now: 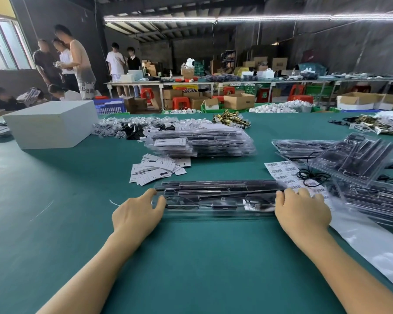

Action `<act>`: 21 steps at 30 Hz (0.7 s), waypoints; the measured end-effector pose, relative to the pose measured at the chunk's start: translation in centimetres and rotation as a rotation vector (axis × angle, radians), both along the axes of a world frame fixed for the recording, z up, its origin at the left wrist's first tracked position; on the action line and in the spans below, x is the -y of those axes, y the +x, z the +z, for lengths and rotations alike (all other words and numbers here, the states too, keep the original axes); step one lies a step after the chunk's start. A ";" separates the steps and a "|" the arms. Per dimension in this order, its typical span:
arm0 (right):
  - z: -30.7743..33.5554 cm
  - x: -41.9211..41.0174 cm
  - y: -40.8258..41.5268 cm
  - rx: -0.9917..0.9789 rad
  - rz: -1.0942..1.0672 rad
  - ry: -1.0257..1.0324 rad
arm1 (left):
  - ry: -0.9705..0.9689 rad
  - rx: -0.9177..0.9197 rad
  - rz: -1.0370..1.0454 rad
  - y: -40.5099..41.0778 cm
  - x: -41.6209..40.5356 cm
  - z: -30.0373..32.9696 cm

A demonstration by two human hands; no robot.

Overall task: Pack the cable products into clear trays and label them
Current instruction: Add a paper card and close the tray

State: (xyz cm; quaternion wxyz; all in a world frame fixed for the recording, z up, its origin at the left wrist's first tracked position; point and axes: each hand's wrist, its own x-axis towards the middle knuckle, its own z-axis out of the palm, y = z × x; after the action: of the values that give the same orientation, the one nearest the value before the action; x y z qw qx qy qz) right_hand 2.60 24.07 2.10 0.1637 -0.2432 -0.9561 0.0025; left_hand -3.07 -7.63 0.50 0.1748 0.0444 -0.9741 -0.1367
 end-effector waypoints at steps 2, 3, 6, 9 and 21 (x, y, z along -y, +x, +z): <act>0.0 0.3 0.0 0.014 0.011 0.092 | -0.034 0.007 -0.005 0.0 0.1 -0.1; -0.1 0.5 -0.1 0.003 0.042 0.084 | -0.061 0.009 -0.007 0.0 0.1 -0.1; -1.1 0.7 -0.7 0.077 0.194 -0.066 | -0.169 0.012 -0.005 -0.1 0.2 0.1; -2.3 0.8 -1.2 0.196 0.252 -0.137 | -0.274 -0.003 -0.003 -0.1 0.0 0.3; -1.7 0.6 -1.2 -0.355 0.350 -0.287 | -0.276 -0.110 0.007 0.1 0.0 0.1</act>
State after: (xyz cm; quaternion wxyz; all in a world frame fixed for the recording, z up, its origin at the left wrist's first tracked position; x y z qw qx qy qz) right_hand 1.44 23.45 0.41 0.2893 -0.0910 -0.9298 0.2087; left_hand -2.97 -7.62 0.59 0.2329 0.0156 -0.9724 -0.0030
